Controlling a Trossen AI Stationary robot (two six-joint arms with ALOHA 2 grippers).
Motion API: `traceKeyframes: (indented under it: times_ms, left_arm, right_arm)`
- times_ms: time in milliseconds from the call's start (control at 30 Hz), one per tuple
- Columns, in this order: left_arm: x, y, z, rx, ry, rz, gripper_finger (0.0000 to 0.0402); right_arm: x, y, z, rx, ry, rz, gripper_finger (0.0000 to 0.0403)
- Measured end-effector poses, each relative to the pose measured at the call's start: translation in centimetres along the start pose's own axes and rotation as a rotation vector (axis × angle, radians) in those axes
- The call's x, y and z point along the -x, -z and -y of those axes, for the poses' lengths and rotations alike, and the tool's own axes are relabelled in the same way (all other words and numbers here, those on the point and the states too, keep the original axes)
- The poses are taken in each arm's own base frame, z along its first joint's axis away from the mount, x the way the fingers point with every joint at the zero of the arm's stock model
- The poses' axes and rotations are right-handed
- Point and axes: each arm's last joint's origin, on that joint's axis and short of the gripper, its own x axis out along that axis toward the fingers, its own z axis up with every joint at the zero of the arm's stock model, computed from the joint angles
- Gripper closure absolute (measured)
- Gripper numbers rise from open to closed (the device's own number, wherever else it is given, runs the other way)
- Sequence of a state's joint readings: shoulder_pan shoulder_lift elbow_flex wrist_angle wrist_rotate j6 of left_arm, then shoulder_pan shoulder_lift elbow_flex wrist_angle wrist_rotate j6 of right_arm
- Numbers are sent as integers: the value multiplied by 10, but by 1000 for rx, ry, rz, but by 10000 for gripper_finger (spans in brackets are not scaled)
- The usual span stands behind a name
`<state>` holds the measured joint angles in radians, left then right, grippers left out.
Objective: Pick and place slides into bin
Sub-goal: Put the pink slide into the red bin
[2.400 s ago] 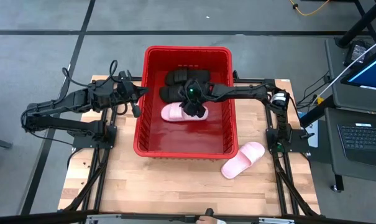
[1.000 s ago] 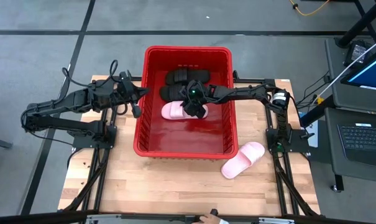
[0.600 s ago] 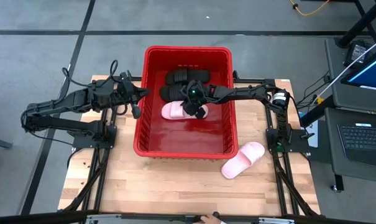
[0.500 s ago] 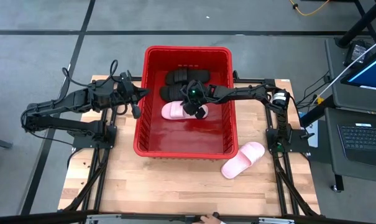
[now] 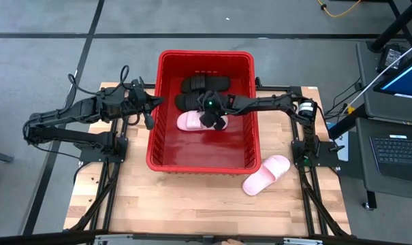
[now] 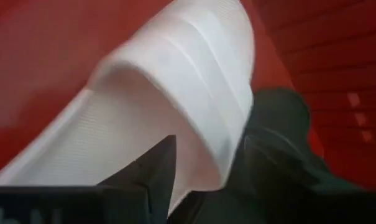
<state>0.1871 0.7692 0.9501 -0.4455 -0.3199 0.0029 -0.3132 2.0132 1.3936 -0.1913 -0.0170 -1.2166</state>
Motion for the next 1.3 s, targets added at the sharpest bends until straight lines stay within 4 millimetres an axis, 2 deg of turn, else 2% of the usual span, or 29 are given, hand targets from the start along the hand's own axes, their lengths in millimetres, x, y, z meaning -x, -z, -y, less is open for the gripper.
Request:
traceKeyframes:
  times_ms: [267,500,767,1033,1167,1300]
  left_arm:
    - [0,0,0,-32,-1,0,399]
    - [0,0,0,-46,10,-2,399]
    - [0,0,1,-106,51,3,399]
    - [0,0,2,-168,52,5,399]
    - [0,0,2,-170,59,5,400]
    - [0,0,3,-201,114,12,400]
  right_arm:
    - [8,-16,0,16,-85,-56,234]
    - [20,-20,13,-50,-90,-160,253]
    - [53,-42,49,-170,2,-267,254]
    - [92,-62,91,-383,161,-197,254]
    - [98,-66,101,-511,230,-142,254]
    - [100,-69,108,-554,292,-91,254]
